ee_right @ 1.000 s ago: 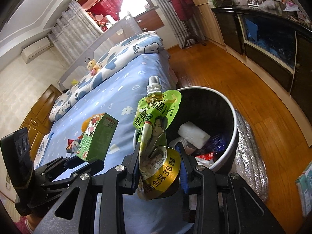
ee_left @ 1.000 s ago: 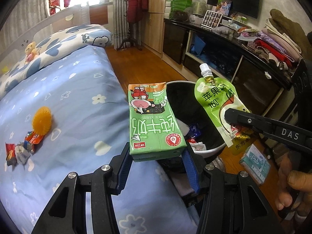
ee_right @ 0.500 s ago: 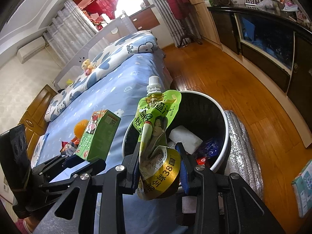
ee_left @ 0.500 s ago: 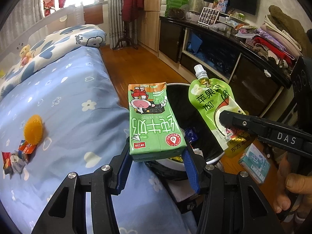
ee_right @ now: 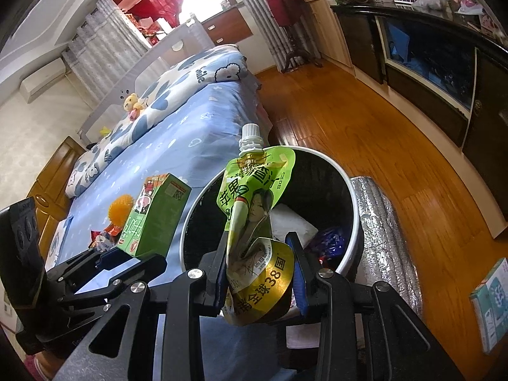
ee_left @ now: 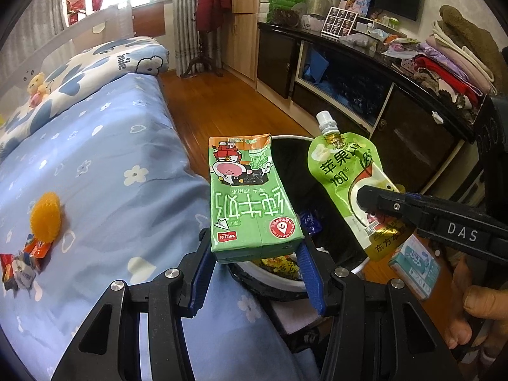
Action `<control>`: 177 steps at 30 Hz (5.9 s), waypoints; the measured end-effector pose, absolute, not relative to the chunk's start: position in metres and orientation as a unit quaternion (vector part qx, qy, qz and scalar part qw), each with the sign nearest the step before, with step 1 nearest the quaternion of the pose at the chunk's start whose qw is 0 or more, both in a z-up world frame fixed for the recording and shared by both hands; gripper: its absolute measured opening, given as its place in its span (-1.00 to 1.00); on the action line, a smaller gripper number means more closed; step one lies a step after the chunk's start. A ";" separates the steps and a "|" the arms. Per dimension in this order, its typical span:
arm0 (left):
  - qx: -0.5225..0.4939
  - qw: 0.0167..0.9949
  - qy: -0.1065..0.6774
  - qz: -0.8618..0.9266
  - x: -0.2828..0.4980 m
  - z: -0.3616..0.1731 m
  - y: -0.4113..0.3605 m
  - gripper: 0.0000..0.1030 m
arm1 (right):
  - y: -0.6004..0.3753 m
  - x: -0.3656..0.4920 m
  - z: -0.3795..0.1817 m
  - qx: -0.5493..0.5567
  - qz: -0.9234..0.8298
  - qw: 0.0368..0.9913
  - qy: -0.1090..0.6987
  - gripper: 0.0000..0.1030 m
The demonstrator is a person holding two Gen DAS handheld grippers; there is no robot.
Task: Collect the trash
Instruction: 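Carry green carton and juice pouch over the bin and open both tools, then move both open tools back toward the remaining wrappers on the bed, then grasp the silver crumpled wrapper with the left tool while the right tool grasps the yellow foam net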
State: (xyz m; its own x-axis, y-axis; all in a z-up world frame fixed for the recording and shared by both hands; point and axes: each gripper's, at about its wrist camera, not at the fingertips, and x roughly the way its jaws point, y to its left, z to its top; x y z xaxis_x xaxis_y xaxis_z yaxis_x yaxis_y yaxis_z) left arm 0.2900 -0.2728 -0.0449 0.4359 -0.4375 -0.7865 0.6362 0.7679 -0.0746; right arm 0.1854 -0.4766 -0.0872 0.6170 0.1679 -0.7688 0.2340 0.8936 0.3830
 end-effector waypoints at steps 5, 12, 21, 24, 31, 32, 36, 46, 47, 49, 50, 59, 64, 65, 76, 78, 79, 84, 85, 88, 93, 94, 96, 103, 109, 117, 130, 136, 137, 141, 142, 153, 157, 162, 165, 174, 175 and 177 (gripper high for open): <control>0.122 0.836 0.424 -0.327 0.292 -0.046 -0.280 -0.04 | -0.480 0.190 -0.091 0.229 -0.022 0.866 0.444 -0.35; 0.120 0.832 0.430 -0.329 0.294 -0.046 -0.286 -0.04 | -0.481 0.194 -0.093 0.228 -0.026 0.865 0.447 -0.35; 0.124 0.829 0.436 -0.328 0.297 -0.051 -0.294 -0.04 | -0.484 0.196 -0.098 0.227 -0.032 0.862 0.453 -0.35; 0.126 0.827 0.438 -0.328 0.298 -0.053 -0.298 -0.04 | -0.485 0.196 -0.099 0.229 -0.034 0.860 0.454 -0.35; 0.129 0.826 0.437 -0.332 0.301 -0.055 -0.305 -0.03 | -0.486 0.201 -0.103 0.229 -0.038 0.857 0.461 -0.34; 0.127 0.824 0.439 -0.334 0.301 -0.055 -0.306 -0.03 | -0.487 0.201 -0.104 0.230 -0.039 0.856 0.460 -0.33; 0.123 0.824 0.443 -0.331 0.299 -0.057 -0.306 0.03 | -0.487 0.203 -0.104 0.238 -0.039 0.855 0.459 -0.28; 0.091 0.841 0.444 -0.295 0.289 -0.058 -0.263 0.29 | -0.481 0.193 -0.097 0.251 -0.042 0.862 0.439 0.08; 0.088 0.845 0.443 -0.288 0.287 -0.058 -0.257 0.30 | -0.480 0.193 -0.097 0.251 -0.042 0.863 0.437 0.20; 0.077 0.850 0.443 -0.275 0.283 -0.059 -0.242 0.35 | -0.472 0.190 -0.094 0.251 -0.038 0.867 0.429 0.36; 0.072 0.851 0.444 -0.271 0.280 -0.060 -0.235 0.35 | -0.468 0.189 -0.092 0.248 -0.037 0.869 0.426 0.37; 0.038 0.868 0.448 -0.208 0.256 -0.059 -0.173 0.43 | -0.417 0.188 -0.077 0.219 -0.009 0.887 0.407 0.50; 0.024 0.879 0.443 -0.174 0.241 -0.055 -0.137 0.53 | -0.382 0.196 -0.076 0.204 0.021 0.889 0.410 0.52; 0.023 0.881 0.443 -0.167 0.238 -0.055 -0.130 0.53 | -0.375 0.197 -0.077 0.201 0.027 0.888 0.413 0.52; -0.004 0.894 0.441 -0.079 0.212 -0.048 -0.063 0.61 | -0.298 0.215 -0.091 0.169 0.090 0.882 0.431 0.52; -0.008 0.896 0.441 -0.060 0.211 -0.047 -0.053 0.65 | -0.288 0.219 -0.094 0.165 0.096 0.881 0.433 0.52; -0.011 0.896 0.441 -0.050 0.210 -0.046 -0.048 0.66 | -0.282 0.220 -0.095 0.165 0.101 0.880 0.433 0.52; -0.014 0.899 0.439 0.008 0.210 -0.044 -0.026 0.73 | -0.256 0.230 -0.102 0.154 0.119 0.880 0.433 0.52; -0.011 0.899 0.438 0.018 0.211 -0.043 -0.023 0.73 | -0.253 0.232 -0.104 0.153 0.120 0.880 0.434 0.52; -0.008 0.899 0.437 0.032 0.215 -0.042 -0.018 0.73 | -0.241 0.241 -0.112 0.149 0.123 0.873 0.447 0.52; -0.012 0.898 0.439 0.035 0.225 -0.046 -0.012 0.73 | -0.225 0.255 -0.121 0.144 0.134 0.870 0.452 0.52; -0.015 0.897 0.441 0.034 0.230 -0.049 -0.008 0.73 | -0.222 0.258 -0.122 0.142 0.137 0.870 0.452 0.52; -0.022 0.895 0.445 0.030 0.239 -0.054 -0.006 0.73 | -0.216 0.263 -0.124 0.136 0.140 0.870 0.453 0.52; -0.027 0.894 0.447 0.023 0.273 -0.068 0.002 0.73 | -0.201 0.285 -0.133 0.128 0.150 0.866 0.460 0.52; -0.034 0.895 0.445 0.016 0.299 -0.073 0.007 0.73 | -0.196 0.305 -0.138 0.132 0.155 0.864 0.460 0.52; -0.039 0.896 0.441 0.015 0.338 -0.078 0.012 0.73 | -0.186 0.345 -0.140 0.137 0.164 0.864 0.456 0.52; -0.051 0.888 0.458 -0.013 0.393 -0.105 0.009 0.25 | -0.171 0.395 -0.158 0.137 0.166 0.857 0.469 0.10; -0.061 0.875 0.479 -0.035 0.407 -0.122 0.007 -0.72 | -0.176 0.391 -0.160 0.134 0.170 0.858 0.466 -0.48; -0.059 0.877 0.475 -0.034 0.405 -0.122 0.007 -0.75 | -0.177 0.390 -0.158 0.135 0.172 0.859 0.464 -0.51; -0.060 0.882 0.466 -0.042 0.392 -0.117 0.007 -0.85 | -0.189 0.378 -0.149 0.143 0.173 0.862 0.455 -0.55; -0.063 0.883 0.462 -0.045 0.386 -0.115 0.008 -0.86 | -0.192 0.374 -0.147 0.146 0.172 0.862 0.453 -0.56; -0.082 0.891 0.441 -0.075 0.321 -0.087 0.006 -0.88 | -0.228 0.315 -0.125 0.170 0.173 0.864 0.442 -0.61; -0.077 0.890 0.440 -0.095 0.303 -0.079 -0.009 -0.88 | -0.239 0.292 -0.121 0.173 0.170 0.864 0.442 -0.61; -0.065 0.889 0.436 -0.124 0.283 -0.069 -0.030 -0.88 | -0.257 0.266 -0.114 0.178 0.160 0.866 0.439 -0.61; -0.058 0.888 0.433 -0.143 0.272 -0.063 -0.046 -0.88 | -0.268 0.252 -0.108 0.180 0.154 0.869 0.435 -0.61; -0.028 0.883 0.431 -0.185 0.250 -0.049 -0.084 -0.88 | -0.297 0.215 -0.095 0.190 0.137 0.876 0.422 -0.61; -0.024 0.882 0.431 -0.190 0.248 -0.047 -0.089 -0.88 | -0.298 0.213 -0.094 0.190 0.135 0.876 0.421 -0.61; -0.018 0.881 0.430 -0.196 0.244 -0.045 -0.095 -0.88 | -0.304 0.207 -0.090 0.192 0.132 0.879 0.417 -0.61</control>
State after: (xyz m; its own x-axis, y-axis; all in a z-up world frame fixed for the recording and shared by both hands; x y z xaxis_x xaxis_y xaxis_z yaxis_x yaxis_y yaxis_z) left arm 0.2441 -0.0949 -0.0447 0.5530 -0.3611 -0.7509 0.3297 0.9225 -0.2008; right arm 0.2068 -0.3038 -0.0898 0.6179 0.3917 -0.6817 -0.0715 0.8914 0.4474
